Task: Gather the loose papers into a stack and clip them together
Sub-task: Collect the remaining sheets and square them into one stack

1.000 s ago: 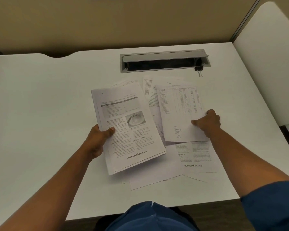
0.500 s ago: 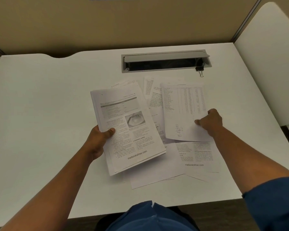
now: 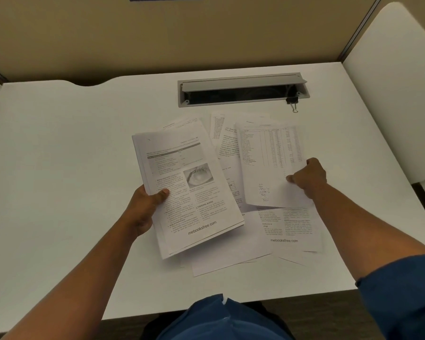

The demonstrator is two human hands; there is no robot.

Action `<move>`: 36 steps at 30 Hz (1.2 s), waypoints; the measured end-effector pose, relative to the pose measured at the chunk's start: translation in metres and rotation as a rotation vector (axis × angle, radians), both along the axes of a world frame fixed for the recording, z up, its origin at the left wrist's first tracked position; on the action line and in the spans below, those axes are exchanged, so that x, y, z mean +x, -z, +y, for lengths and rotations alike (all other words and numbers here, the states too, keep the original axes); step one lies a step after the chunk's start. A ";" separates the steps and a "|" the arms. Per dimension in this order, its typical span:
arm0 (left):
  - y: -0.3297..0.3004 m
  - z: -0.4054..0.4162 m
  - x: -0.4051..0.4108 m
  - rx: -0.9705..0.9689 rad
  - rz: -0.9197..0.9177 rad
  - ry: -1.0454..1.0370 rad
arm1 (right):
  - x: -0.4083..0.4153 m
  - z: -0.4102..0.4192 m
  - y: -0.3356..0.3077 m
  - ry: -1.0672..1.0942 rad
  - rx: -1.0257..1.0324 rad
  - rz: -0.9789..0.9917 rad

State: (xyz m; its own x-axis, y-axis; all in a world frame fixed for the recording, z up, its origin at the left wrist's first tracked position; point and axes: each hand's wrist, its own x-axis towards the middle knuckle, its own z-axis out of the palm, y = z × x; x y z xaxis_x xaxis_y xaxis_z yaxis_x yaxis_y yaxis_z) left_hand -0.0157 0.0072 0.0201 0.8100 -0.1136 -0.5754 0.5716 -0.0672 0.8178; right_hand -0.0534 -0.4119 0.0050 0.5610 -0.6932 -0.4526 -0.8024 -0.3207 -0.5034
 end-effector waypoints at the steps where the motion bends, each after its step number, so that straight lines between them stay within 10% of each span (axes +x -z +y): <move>1: -0.001 0.000 0.000 -0.002 0.001 -0.001 | 0.000 0.000 0.000 -0.005 -0.001 -0.025; 25: -0.005 0.010 0.008 0.084 -0.045 0.006 | 0.023 -0.020 -0.103 -0.142 -0.238 -0.604; 36: -0.011 -0.003 0.006 -0.054 0.020 0.087 | 0.051 0.044 -0.105 -0.109 0.193 -0.624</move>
